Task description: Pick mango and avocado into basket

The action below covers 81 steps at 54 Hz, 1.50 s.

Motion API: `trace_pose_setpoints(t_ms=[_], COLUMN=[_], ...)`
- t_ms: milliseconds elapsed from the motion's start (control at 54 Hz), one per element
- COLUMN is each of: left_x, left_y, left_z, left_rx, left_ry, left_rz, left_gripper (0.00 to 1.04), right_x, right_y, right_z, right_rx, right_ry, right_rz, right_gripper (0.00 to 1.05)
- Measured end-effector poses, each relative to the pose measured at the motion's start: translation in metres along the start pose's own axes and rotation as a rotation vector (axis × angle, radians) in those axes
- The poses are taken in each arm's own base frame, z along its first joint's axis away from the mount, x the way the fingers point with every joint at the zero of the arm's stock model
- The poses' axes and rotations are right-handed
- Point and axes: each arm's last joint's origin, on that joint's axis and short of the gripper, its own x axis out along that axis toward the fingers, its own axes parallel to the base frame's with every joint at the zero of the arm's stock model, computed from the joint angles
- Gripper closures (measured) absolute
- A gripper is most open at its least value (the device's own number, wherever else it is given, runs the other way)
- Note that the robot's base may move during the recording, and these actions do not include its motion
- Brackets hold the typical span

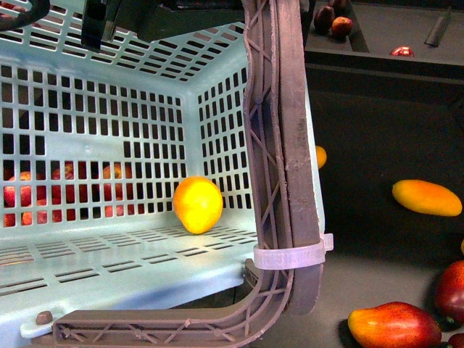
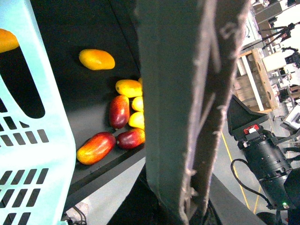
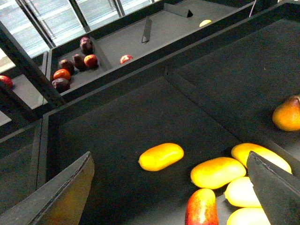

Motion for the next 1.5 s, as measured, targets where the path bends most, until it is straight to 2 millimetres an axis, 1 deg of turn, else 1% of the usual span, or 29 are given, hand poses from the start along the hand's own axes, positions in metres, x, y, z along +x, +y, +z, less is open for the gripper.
trace_pose_setpoints(t_ms=[37,56,111,148,167,241,259,352,371,408,463,482,500,760,778,853,908,945,1001,1038,1186,1335,1372,1390,1446,1501], left_x=[0.0,0.0,0.0,0.0,0.0,0.0,0.0,0.0,0.0,0.0,0.0,0.0,0.0,0.0,0.0,0.0,0.0,0.0,0.0,0.0,0.0,0.0,0.0,0.0,0.0,0.0], left_y=[0.0,0.0,0.0,0.0,0.0,0.0,0.0,0.0,0.0,0.0,0.0,0.0,0.0,0.0,0.0,0.0,0.0,0.0,0.0,0.0,0.0,0.0,0.0,0.0,0.0,0.0], left_z=[0.0,0.0,0.0,0.0,0.0,0.0,0.0,0.0,0.0,0.0,0.0,0.0,0.0,0.0,0.0,0.0,0.0,0.0,0.0,0.0,0.0,0.0,0.0,0.0,0.0,0.0], left_rx=[0.0,0.0,-0.002,0.0,0.0,0.0,0.0,0.0,0.0,0.0,0.0,0.0,0.0,0.0,0.0,0.0,0.0,0.0,0.0,0.0,0.0,0.0,0.0,0.0,0.0,0.0], left_ry=[0.0,0.0,0.0,0.0,0.0,0.001,0.001,0.0,0.0,0.0,0.0,0.001,0.0,0.0,0.0,0.0,0.0,0.0,0.0,0.0,0.0,0.0,0.0,0.0,0.0,0.0], left_rz=[0.001,0.001,0.0,0.001,0.001,-0.001,-0.002,0.0,0.0,0.001,0.0,-0.001,-0.001,0.0,0.0,0.0,0.0,0.0,0.0,0.0,0.0,0.0,0.0,0.0,0.001,0.001], left_gripper=[0.94,0.94,0.94,0.94,0.94,0.94,0.94,0.94,0.94,0.94,0.94,0.94,0.94,0.94,0.94,0.94,0.94,0.94,0.94,0.94,0.94,0.94,0.94,0.94,0.94,0.94], right_x=[0.0,0.0,-0.005,-0.01,-0.011,-0.015,-0.016,-0.019,-0.02,-0.022,-0.025,-0.025,-0.026,-0.033,-0.033,-0.034,-0.034,-0.034,-0.034,-0.034,-0.034,-0.034,-0.034,-0.034,-0.034,-0.034], right_y=[0.0,0.001,0.005,0.008,0.008,0.008,0.007,0.005,0.005,0.004,0.003,0.003,0.003,-0.001,-0.001,-0.001,-0.001,-0.001,-0.001,-0.001,-0.001,-0.001,-0.001,-0.001,-0.001,-0.001], right_z=[0.0,0.0,0.002,0.006,0.007,0.008,0.008,0.009,0.009,0.009,0.01,0.01,0.01,0.01,0.01,0.01,0.01,0.01,0.01,0.01,0.01,0.01,0.01,0.01,0.01,0.01], right_rx=[-0.006,-0.026,-0.114,-0.204,-0.223,-0.282,-0.296,-0.322,-0.324,-0.328,-0.331,-0.332,-0.336,-0.336,-0.338,-0.336,-0.336,-0.336,-0.336,-0.337,-0.336,-0.336,-0.336,-0.336,-0.336,-0.336], right_ry=[0.003,-0.009,-0.07,-0.109,-0.121,-0.143,-0.147,-0.153,-0.155,-0.157,-0.161,-0.163,-0.164,-0.166,-0.167,-0.173,-0.173,-0.173,-0.173,-0.172,-0.173,-0.173,-0.172,-0.172,-0.172,-0.172], right_rz=[0.022,0.079,0.314,0.423,0.444,0.451,0.449,0.446,0.446,0.446,0.447,0.447,0.447,0.447,0.447,0.448,0.448,0.448,0.448,0.448,0.448,0.448,0.448,0.448,0.448,0.446], right_gripper=[0.08,0.11,0.23,0.32,0.36,0.48,0.53,0.73,0.78,0.85,1.0,1.03,1.03,1.02,1.01,0.84,0.77,0.7,0.63,0.56,0.34,0.09,0.06,0.06,0.08,0.08])
